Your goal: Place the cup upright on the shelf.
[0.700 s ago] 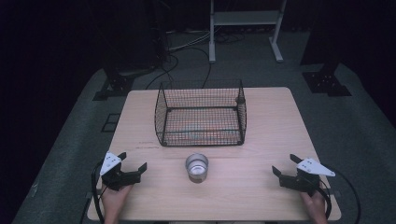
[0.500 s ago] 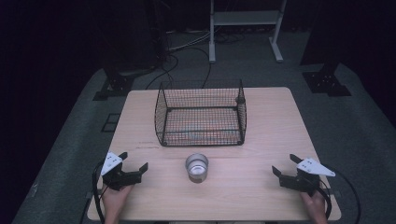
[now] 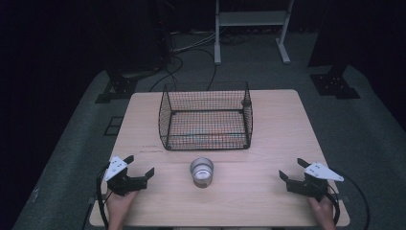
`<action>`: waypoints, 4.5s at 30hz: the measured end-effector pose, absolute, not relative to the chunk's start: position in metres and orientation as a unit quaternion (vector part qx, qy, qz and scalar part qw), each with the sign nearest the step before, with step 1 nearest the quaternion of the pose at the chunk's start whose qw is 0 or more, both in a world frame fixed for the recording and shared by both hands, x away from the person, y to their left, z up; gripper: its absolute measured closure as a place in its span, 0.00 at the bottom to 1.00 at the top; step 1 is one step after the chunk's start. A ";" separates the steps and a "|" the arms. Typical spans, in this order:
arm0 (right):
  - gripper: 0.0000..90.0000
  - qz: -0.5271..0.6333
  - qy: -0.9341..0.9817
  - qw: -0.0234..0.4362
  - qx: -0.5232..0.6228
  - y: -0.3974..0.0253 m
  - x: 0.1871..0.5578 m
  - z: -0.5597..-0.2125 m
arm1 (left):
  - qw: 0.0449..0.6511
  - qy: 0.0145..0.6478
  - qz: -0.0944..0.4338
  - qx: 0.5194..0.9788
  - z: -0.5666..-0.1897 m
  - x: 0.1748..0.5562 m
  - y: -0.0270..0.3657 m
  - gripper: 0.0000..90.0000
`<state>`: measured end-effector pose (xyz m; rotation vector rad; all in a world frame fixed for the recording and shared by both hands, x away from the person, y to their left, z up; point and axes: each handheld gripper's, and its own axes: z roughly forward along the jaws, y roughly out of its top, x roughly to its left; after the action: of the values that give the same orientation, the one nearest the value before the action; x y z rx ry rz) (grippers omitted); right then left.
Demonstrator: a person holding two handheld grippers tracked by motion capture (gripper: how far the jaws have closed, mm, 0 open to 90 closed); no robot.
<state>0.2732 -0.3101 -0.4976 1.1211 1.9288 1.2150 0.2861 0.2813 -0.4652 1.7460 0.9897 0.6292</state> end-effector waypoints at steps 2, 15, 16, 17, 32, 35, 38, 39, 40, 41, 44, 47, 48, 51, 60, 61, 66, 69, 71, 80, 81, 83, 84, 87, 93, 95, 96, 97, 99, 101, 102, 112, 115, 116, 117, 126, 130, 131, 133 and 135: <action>0.15 0.457 0.725 0.296 0.422 -0.310 0.273 -0.498 | 0.499 0.404 0.260 0.721 -0.464 0.285 0.279 0.00; 0.15 0.456 0.724 0.295 0.424 -0.310 0.274 -0.498 | 0.511 0.382 0.246 0.730 -0.454 0.284 0.269 0.00; 0.15 0.456 0.724 0.295 0.424 -0.310 0.274 -0.498 | 0.512 0.380 0.244 0.731 -0.453 0.284 0.268 0.00; 0.15 0.456 0.725 0.295 0.424 -0.310 0.274 -0.498 | 0.512 0.377 0.243 0.732 -0.453 0.283 0.267 0.00; 0.15 0.457 0.726 0.293 0.423 -0.310 0.274 -0.498 | 0.515 0.327 0.225 0.760 -0.438 0.278 0.248 0.00; 0.15 0.457 0.726 0.293 0.423 -0.310 0.274 -0.498 | 0.515 0.315 0.219 0.767 -0.432 0.278 0.242 0.00; 0.15 0.457 0.726 0.293 0.423 -0.310 0.274 -0.498 | 0.513 0.308 0.217 0.771 -0.430 0.278 0.238 0.00; 0.15 0.456 0.726 0.293 0.422 -0.310 0.274 -0.498 | 0.513 0.305 0.217 0.772 -0.428 0.277 0.237 0.00; 0.15 0.456 0.726 0.293 0.422 -0.310 0.274 -0.498 | 0.515 0.302 0.215 0.773 -0.427 0.277 0.236 0.00; 0.15 0.456 0.727 0.293 0.422 -0.310 0.274 -0.498 | 0.519 0.297 0.209 0.774 -0.424 0.277 0.233 0.00; 0.15 0.456 0.727 0.293 0.422 -0.310 0.274 -0.498 | 0.520 0.291 0.209 0.775 -0.420 0.277 0.230 0.00; 0.15 0.457 0.727 0.293 0.422 -0.310 0.274 -0.498 | 0.527 0.282 0.205 0.775 -0.415 0.276 0.225 0.00; 0.15 0.457 0.727 0.292 0.421 -0.310 0.274 -0.498 | 0.527 0.278 0.204 0.777 -0.414 0.276 0.224 0.00; 0.15 0.457 0.727 0.293 0.421 -0.310 0.274 -0.498 | 0.526 0.267 0.198 0.783 -0.410 0.277 0.217 0.00; 0.15 0.457 0.727 0.292 0.421 -0.310 0.274 -0.498 | 0.518 0.244 0.182 0.800 -0.406 0.283 0.196 0.00; 0.15 0.457 0.727 0.292 0.421 -0.310 0.274 -0.498 | 0.517 0.242 0.180 0.801 -0.406 0.284 0.194 0.00; 0.15 0.456 0.729 0.292 0.419 -0.310 0.274 -0.498 | 0.508 0.230 0.172 0.812 -0.405 0.286 0.185 0.00; 0.15 0.456 0.729 0.292 0.419 -0.310 0.274 -0.498 | 0.501 0.224 0.171 0.818 -0.406 0.287 0.177 0.00; 0.15 0.456 0.729 0.292 0.419 -0.310 0.274 -0.498 | 0.498 0.219 0.165 0.823 -0.407 0.289 0.173 0.00; 0.15 0.457 0.729 0.291 0.419 -0.310 0.274 -0.498 | 0.475 0.211 0.151 0.841 -0.416 0.296 0.159 0.00; 0.15 0.457 0.728 0.291 0.419 -0.310 0.274 -0.498 | 0.467 0.209 0.149 0.846 -0.418 0.297 0.155 0.00; 0.15 0.458 0.728 0.291 0.419 -0.310 0.274 -0.498 | 0.464 0.207 0.145 0.849 -0.420 0.298 0.153 0.00; 0.15 0.458 0.728 0.290 0.419 -0.310 0.274 -0.498 | 0.461 0.206 0.142 0.851 -0.421 0.299 0.152 0.00; 0.15 0.458 0.728 0.290 0.418 -0.310 0.274 -0.498 | 0.454 0.204 0.134 0.857 -0.425 0.301 0.147 0.00; 0.15 0.459 0.728 0.290 0.418 -0.310 0.274 -0.498 | 0.441 0.200 0.121 0.866 -0.433 0.307 0.140 0.00; 0.15 0.460 0.728 0.290 0.417 -0.310 0.274 -0.498 | 0.436 0.197 0.119 0.870 -0.436 0.308 0.136 0.00; 0.15 0.460 0.728 0.290 0.417 -0.310 0.274 -0.498 | 0.431 0.194 0.118 0.873 -0.437 0.308 0.135 0.00; 0.15 0.460 0.728 0.290 0.417 -0.310 0.274 -0.498 | 0.426 0.192 0.116 0.877 -0.439 0.309 0.132 0.00; 0.15 0.460 0.728 0.290 0.417 -0.310 0.274 -0.498 | 0.423 0.192 0.114 0.878 -0.440 0.310 0.131 0.00; 0.15 0.460 0.728 0.289 0.417 -0.310 0.274 -0.498 | 0.417 0.191 0.111 0.882 -0.442 0.311 0.129 0.00; 0.15 0.460 0.728 0.289 0.417 -0.310 0.274 -0.498 | 0.418 0.192 0.111 0.881 -0.443 0.312 0.129 0.00; 0.15 0.462 0.728 0.288 0.417 -0.310 0.274 -0.498 | 0.394 0.197 0.099 0.892 -0.452 0.321 0.122 0.00; 0.15 0.462 0.728 0.288 0.417 -0.310 0.274 -0.498 | 0.386 0.193 0.099 0.897 -0.454 0.323 0.118 0.00; 0.15 0.462 0.728 0.288 0.417 -0.310 0.274 -0.498 | 0.385 0.194 0.097 0.897 -0.454 0.324 0.117 0.00; 0.15 0.462 0.728 0.288 0.416 -0.310 0.274 -0.498 | 0.385 0.193 0.096 0.897 -0.455 0.325 0.116 0.03; 0.15 0.463 0.728 0.287 0.416 -0.310 0.274 -0.498 | 0.376 0.180 0.092 0.904 -0.458 0.327 0.111 0.14; 0.15 0.463 0.729 0.287 0.415 -0.310 0.274 -0.498 | 0.375 0.175 0.093 0.906 -0.458 0.326 0.111 0.19; 0.15 0.463 0.729 0.287 0.415 -0.310 0.274 -0.498 | 0.374 0.174 0.093 0.906 -0.458 0.326 0.111 0.19; 0.15 0.463 0.729 0.288 0.415 -0.310 0.274 -0.498 | 0.372 0.170 0.096 0.907 -0.457 0.325 0.110 0.19; 0.15 0.463 0.729 0.288 0.415 -0.310 0.274 -0.498 | 0.370 0.166 0.099 0.909 -0.456 0.324 0.109 0.20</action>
<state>0.2741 -0.3100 -0.4975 1.1078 1.9462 1.2359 0.3243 0.1086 -0.4561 2.3314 0.4259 0.2536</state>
